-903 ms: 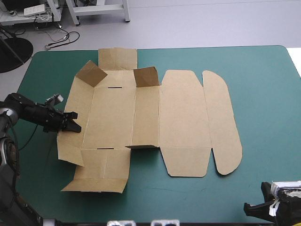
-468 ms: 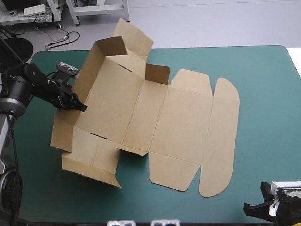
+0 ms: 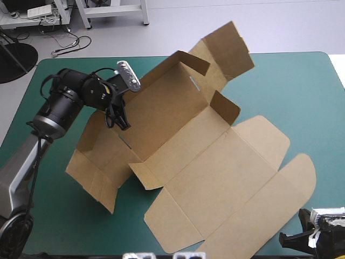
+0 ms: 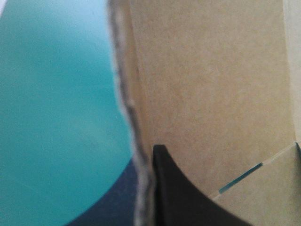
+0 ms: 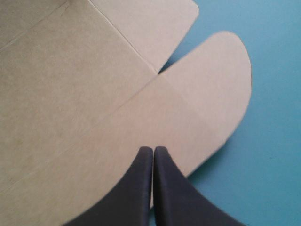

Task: Fold the box

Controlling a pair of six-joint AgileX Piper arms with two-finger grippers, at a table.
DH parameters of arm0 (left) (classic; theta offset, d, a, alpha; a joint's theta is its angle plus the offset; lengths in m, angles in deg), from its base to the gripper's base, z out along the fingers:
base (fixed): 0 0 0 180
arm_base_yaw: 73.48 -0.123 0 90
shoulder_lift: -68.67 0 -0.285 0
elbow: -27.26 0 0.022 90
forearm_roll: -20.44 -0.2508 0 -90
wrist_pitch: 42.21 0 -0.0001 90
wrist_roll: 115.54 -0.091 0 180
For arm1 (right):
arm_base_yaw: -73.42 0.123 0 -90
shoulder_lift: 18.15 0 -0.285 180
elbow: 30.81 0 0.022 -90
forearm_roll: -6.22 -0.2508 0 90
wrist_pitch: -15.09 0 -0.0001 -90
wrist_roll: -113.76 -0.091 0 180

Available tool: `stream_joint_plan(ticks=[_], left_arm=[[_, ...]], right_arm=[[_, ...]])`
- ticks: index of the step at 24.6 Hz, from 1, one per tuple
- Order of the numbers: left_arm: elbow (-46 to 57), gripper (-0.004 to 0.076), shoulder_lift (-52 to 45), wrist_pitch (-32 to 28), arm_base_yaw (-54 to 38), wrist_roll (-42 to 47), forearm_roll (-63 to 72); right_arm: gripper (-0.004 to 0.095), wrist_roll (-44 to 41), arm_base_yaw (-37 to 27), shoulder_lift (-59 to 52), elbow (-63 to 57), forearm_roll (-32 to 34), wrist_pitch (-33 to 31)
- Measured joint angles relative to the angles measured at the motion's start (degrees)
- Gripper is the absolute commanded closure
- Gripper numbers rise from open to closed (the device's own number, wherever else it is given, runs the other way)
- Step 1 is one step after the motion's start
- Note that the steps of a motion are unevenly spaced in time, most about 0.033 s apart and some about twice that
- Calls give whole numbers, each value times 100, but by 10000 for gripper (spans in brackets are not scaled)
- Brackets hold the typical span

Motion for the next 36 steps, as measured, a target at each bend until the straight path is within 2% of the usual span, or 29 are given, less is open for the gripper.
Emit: stream_joint_plan(ticks=[7,11,14,19,20,23,26,28,31,36], left_arm=[[0,733,0,-754,1190,-130,-1440],[0,734,0,-928,1654,-143,-1916],[0,734,0,-990,2048,226,-2369],[300,734,0,-1232,2892,1889,-4454],[590,734,-18,-1325,3197,2612,-5211],[1344,734,-67,-1479,3555,3920,-6270],[2045,734,-97,-1429,3686,4875,-7089],[2704,734,-185,-1260,3780,5873,-7818],[3006,734,-246,-1166,3780,6243,-8001],[3063,734,-253,-1158,3780,6500,-8097]], right_arm=[[913,11,0,0,0,0,0],[913,11,0,0,0,0,0],[913,11,0,0,0,0,0],[913,11,0,0,0,0,0],[913,-41,0,0,0,0,0],[913,-226,0,0,19,0,-14],[913,-272,0,0,201,0,-64],[913,-293,0,209,688,0,-90],[913,-293,0,799,1181,0,-78],[920,-288,0,2447,2590,-113,412]])
